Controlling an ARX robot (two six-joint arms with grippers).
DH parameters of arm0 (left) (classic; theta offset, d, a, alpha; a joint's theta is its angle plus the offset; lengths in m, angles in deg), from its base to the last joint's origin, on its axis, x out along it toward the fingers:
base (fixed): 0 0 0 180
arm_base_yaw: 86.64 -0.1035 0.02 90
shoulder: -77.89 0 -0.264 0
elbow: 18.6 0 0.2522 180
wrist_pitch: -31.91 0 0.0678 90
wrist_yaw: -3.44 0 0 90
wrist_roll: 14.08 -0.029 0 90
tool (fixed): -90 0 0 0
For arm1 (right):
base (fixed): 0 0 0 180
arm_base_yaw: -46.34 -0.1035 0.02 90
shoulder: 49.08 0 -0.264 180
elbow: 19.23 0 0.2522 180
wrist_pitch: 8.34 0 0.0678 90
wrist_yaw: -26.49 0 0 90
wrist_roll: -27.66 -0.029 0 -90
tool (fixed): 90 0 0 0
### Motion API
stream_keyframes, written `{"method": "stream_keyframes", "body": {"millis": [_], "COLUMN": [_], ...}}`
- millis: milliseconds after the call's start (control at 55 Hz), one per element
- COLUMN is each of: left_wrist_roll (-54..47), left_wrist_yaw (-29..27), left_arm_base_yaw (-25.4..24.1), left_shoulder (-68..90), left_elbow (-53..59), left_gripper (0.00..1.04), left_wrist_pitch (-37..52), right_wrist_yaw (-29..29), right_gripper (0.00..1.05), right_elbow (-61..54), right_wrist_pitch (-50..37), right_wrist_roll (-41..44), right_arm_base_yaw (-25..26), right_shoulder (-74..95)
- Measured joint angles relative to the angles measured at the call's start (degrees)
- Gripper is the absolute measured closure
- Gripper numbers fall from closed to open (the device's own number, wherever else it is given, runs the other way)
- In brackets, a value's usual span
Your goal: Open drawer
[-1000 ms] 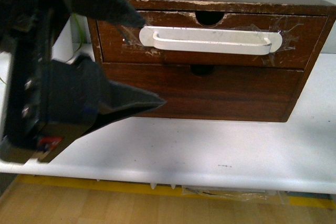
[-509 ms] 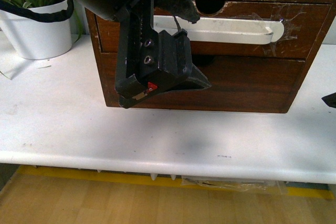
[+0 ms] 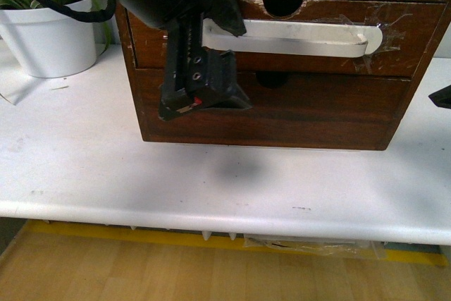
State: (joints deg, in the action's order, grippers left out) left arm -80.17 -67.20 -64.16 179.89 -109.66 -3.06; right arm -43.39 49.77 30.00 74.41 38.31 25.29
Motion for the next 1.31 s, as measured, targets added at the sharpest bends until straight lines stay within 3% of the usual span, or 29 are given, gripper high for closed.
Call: {"method": "stream_keyframes", "body": {"millis": [182, 636, 1091, 1309], "left_wrist_roll": [-3.74, -2.64, -2.19, -2.36], "left_wrist_yaw": [-1.2, 0.46, 1.25, 1.14], "left_arm_base_yaw": [-0.61, -0.96, -1.14, -0.96], "left_shoulder": [0.66, 0.66, 0.66, 0.66], "left_elbow": [-1.05, -0.83, -0.72, -0.55], "left_gripper": [0.06, 0.06, 0.06, 0.06], "left_wrist_pitch": [-4.72, -3.5, -3.39, -3.87], "right_wrist_yaw": [-0.42, -3.91, -3.34, -0.48], "right_gripper": [0.09, 0.09, 0.09, 0.09], "right_elbow": [1.55, 10.29, 11.8, 12.55], "right_wrist_pitch": [-3.26, -3.8, -4.59, -2.27], "right_wrist_roll": [-1.16, -0.94, -0.46, -0.09], "right_arm_base_yaw": [-1.14, -8.26, -8.79, -8.63], "right_shoulder": [3.13, 14.97, 19.32, 19.96]}}
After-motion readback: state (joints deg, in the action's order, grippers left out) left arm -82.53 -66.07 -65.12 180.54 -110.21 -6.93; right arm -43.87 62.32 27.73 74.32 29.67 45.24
